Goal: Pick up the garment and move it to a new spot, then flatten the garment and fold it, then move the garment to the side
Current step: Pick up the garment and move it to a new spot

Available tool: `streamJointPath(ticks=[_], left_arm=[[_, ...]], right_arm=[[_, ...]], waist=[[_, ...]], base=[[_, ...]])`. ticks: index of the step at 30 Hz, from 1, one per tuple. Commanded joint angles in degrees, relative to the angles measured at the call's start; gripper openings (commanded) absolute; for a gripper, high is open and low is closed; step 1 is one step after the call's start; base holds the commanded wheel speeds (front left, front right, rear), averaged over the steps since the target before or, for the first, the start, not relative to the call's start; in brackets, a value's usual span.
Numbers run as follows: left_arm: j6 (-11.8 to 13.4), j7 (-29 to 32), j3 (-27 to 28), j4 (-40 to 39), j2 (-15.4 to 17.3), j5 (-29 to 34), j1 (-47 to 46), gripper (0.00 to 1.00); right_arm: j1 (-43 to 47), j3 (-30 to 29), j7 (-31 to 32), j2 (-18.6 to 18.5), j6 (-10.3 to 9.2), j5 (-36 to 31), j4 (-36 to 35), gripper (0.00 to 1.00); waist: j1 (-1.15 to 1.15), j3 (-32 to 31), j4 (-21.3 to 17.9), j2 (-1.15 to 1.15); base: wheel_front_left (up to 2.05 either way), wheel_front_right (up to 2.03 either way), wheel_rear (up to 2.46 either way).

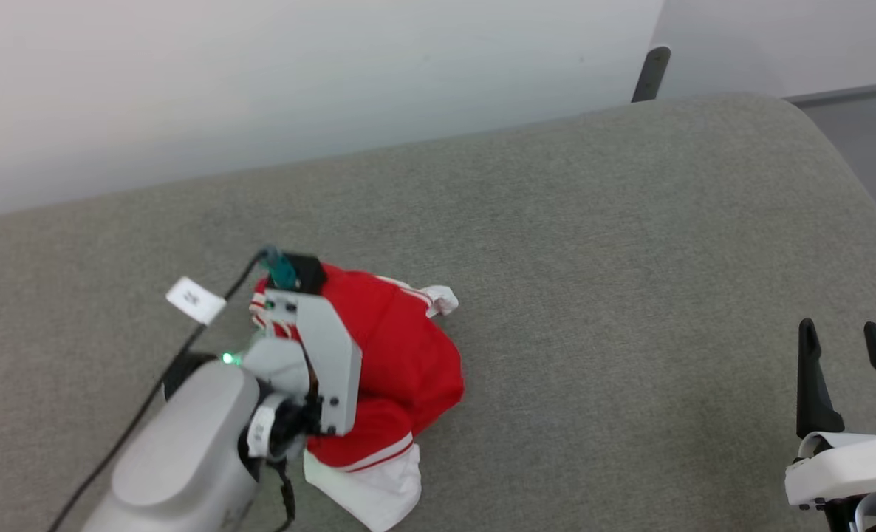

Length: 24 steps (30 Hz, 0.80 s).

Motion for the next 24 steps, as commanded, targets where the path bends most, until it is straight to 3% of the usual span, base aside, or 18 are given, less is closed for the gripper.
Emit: streamJointPath(ticks=[1, 8, 9, 11, 12, 13, 20, 24], left_arm=[[-0.3, -0.3, -0.2, 1.6, -0.3, -0.4, 0.9, 0.00], [-2.6, -0.9, -1.6, 9.7, -2.6, -1.7, 2.4, 0.00], [-3.1, -1.0, -1.5, 10.5, -3.1, -2.3, 2.5, 0.09], [-4.3, -1.2, -2.0, 12.0, -3.7, -2.5, 2.1, 0.38], [-5.2, -1.4, -2.3, 12.7, -3.9, -2.5, 1.9, 0.64], [-5.9, -1.4, -2.3, 13.3, -4.4, -3.3, 1.7, 1.00], [-9.1, -2.2, -2.2, 14.0, -4.5, -4.0, 0.0, 1.00], [-9.6, -3.4, -1.2, 10.7, -3.4, -4.7, 0.3, 1.00]], right_arm=[[-0.3, 0.2, -0.4, 0.2, 0.00, 0.3, 0.4, 1.00], [-0.5, 1.0, -0.5, 0.2, 0.00, 0.3, 1.5, 1.00], [-0.5, 1.1, -0.4, 0.2, 0.00, 0.3, 1.5, 1.00], [-0.4, 1.3, -0.3, 0.2, 0.00, 0.2, 1.6, 1.00], [-0.3, 1.4, -0.2, 0.2, 0.00, 0.1, 1.7, 1.00], [-0.2, 1.5, -0.2, 0.2, 0.00, 0.0, 1.8, 1.00], [1.3, 2.3, 1.0, 0.2, 0.00, -0.9, 1.5, 1.00], [2.0, 2.4, 1.6, 0.2, 0.00, -1.0, 0.7, 1.00]], waist=[[0.00, 0.3, -0.4, 0.00], [0.00, -0.8, -0.2, 0.00], [0.00, -1.0, -0.1, 0.00], [0.00, -1.5, 0.4, 0.00], [0.00, -1.9, 0.6, 0.00], [0.00, -2.3, 0.9, 0.00], [0.00, -5.7, 3.3, 0.00], [0.00, -7.4, 5.1, 0.00]], base=[[0.00, 0.00, 0.00], [0.00, 0.00, 0.00], [0.00, 0.00, 0.00], [0.00, 0.00, 0.00], [0.00, 0.00, 0.00], [0.00, 0.00, 0.00], [0.00, 0.00, 0.00], [0.00, 0.00, 0.00]])
